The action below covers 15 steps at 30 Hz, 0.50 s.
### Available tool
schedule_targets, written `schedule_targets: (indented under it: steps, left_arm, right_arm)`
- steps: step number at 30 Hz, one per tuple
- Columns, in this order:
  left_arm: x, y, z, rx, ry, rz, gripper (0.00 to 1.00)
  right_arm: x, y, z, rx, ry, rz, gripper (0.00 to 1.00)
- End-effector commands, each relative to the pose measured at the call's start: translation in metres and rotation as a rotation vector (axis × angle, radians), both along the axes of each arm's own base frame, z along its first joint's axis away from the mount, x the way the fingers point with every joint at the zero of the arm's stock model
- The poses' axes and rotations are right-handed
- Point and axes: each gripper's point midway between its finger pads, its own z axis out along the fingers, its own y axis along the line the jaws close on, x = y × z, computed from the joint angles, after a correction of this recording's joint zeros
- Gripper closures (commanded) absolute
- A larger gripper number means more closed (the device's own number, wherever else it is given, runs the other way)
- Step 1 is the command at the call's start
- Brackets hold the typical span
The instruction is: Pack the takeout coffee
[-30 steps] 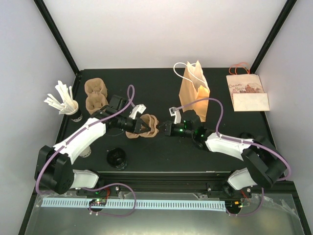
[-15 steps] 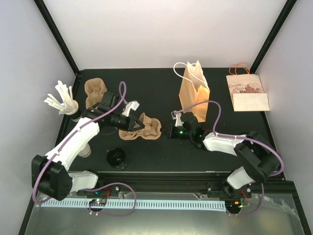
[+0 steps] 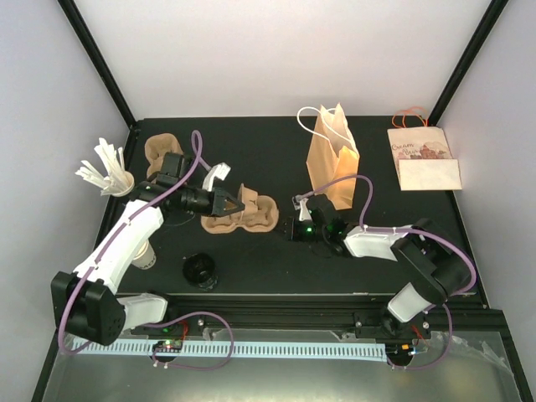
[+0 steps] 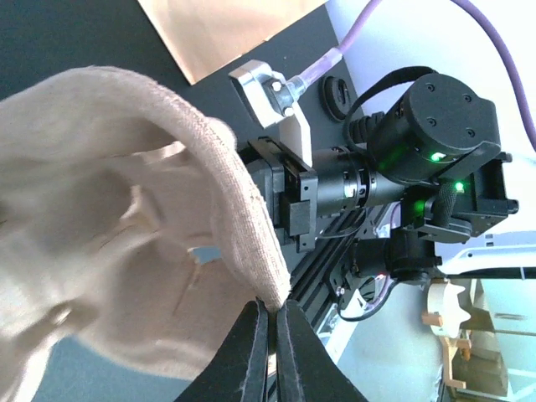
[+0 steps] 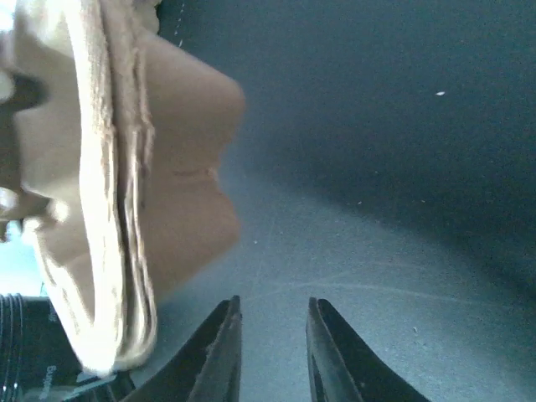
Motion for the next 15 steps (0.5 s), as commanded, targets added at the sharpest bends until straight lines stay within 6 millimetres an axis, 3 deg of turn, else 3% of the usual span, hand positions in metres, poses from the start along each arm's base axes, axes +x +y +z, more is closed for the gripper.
schedule_targets:
  steps: [1, 7, 15]
  left_arm:
    - [0.008, -0.007, -0.007, -0.059, -0.004, -0.033, 0.98]
    - [0.014, -0.006, -0.03, -0.035, 0.037, -0.018, 0.98]
    - [0.017, -0.007, -0.039, -0.028, 0.056, -0.012, 0.98]
  right_arm:
    - [-0.003, 0.007, 0.01, 0.038, -0.017, 0.056, 0.72]
    - [-0.001, 0.002, 0.029, 0.011, -0.074, 0.056, 0.62]
    - [0.009, -0.025, 0.036, -0.148, -0.116, -0.04, 0.5]
